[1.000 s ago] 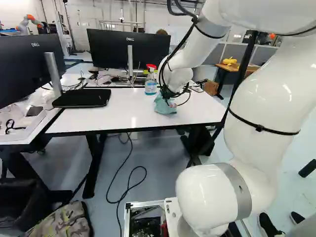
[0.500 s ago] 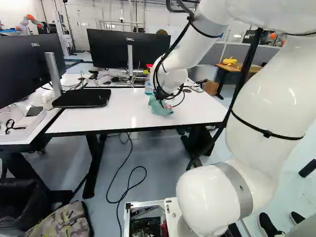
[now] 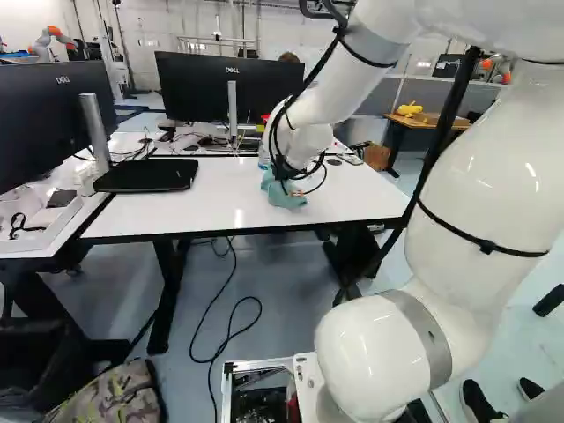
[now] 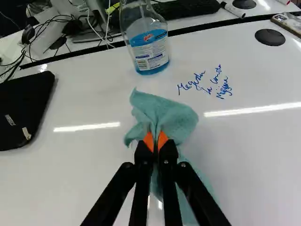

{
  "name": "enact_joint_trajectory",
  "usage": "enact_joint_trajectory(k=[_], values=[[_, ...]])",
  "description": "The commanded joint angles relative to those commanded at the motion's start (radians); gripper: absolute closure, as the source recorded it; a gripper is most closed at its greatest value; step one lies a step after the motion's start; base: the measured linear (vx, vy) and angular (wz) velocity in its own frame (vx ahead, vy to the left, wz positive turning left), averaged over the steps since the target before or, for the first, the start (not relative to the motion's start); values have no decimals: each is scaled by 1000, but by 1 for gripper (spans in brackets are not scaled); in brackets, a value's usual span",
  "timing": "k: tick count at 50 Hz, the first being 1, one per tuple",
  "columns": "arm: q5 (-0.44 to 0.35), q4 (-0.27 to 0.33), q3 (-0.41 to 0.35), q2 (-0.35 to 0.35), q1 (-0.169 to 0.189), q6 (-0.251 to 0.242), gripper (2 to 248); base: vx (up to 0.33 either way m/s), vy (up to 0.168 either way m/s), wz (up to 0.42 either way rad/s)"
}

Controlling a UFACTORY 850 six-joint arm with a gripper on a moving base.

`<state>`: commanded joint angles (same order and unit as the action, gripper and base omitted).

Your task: Clean the table with the green towel

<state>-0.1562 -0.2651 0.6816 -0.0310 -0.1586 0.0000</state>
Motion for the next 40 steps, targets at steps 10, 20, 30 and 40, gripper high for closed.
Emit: enact_joint_trajectory(k=[10, 20, 30, 40], values=[[0, -53, 0, 0, 0, 0, 219, 0, 0, 0], [0, -109, 0, 0, 0, 0, 219, 0, 0, 0], [0, -129, 0, 0, 0, 0, 219, 0, 0, 0], [0, -129, 0, 0, 0, 0, 219, 0, 0, 0]])
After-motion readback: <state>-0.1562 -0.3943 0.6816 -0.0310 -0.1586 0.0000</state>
